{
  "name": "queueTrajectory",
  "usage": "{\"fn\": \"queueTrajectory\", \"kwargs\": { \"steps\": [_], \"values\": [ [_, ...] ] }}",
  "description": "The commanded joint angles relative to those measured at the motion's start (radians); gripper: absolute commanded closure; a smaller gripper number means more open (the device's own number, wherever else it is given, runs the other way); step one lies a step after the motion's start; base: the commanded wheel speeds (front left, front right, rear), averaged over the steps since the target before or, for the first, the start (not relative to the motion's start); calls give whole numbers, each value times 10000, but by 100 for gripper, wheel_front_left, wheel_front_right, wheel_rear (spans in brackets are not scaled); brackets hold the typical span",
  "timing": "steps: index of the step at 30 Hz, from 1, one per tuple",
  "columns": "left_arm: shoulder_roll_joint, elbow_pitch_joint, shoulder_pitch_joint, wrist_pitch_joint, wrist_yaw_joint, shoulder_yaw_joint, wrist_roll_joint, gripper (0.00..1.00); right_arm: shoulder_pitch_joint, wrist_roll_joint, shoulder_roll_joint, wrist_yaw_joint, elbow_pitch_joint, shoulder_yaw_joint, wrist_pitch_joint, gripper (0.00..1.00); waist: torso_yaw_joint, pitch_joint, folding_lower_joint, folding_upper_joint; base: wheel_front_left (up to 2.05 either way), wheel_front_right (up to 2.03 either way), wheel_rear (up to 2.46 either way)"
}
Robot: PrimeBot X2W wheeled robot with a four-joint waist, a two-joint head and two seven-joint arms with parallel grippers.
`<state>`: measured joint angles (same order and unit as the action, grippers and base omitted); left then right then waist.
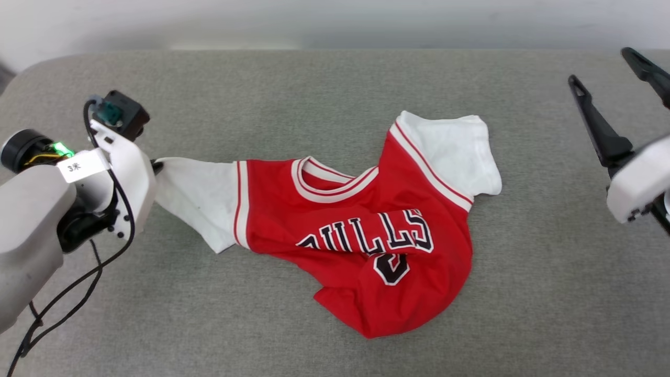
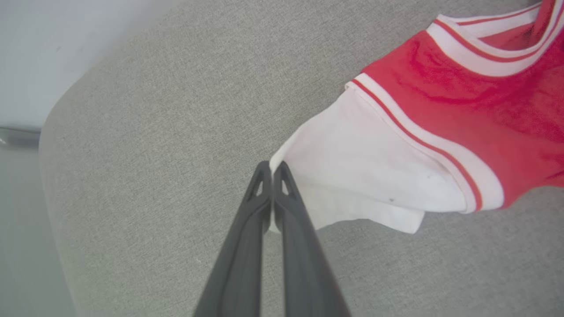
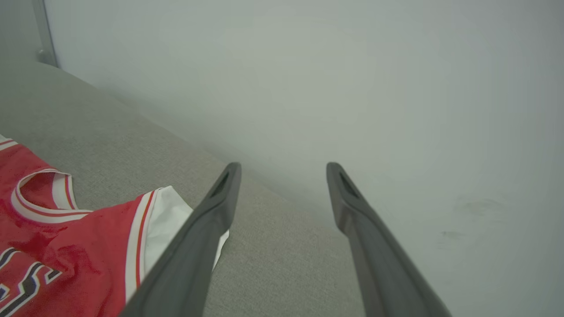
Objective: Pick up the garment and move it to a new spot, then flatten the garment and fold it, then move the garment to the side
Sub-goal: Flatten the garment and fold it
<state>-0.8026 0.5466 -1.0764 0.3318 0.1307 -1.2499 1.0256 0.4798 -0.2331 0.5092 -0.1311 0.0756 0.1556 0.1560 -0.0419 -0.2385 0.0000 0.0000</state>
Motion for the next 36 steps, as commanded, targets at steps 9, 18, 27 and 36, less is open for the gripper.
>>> {"fn": "queueTrajectory", "kwargs": {
  "steps": [9, 18, 27, 36],
  "values": [
    [465, -882, -795, -782, -202, 171, -638, 100, 4713, -3728, 2294, 6, -1964, 4658, 6207, 0, -1054, -977, 0, 0, 0, 0, 0],
    [761, -1595, -1425, -1295, -355, 372, -1044, 100, 7202, -5078, 2236, 5, -3801, 6368, 9434, 0, -1822, -2305, 0, 0, 0, 0, 0],
    [796, -1838, -1618, -1630, -446, 447, -1226, 100, 7037, -5400, 1933, 3, -4778, 7567, 9435, 0, -1948, -3041, 0, 0, 0, 0, 0],
    [826, -1571, -1597, -1745, -383, 405, -1218, 100, 6815, -5926, 1888, 6, -5193, 8104, 8190, 100, -1710, -2821, 0, 0, 0, 0, 0]
  ]
}}
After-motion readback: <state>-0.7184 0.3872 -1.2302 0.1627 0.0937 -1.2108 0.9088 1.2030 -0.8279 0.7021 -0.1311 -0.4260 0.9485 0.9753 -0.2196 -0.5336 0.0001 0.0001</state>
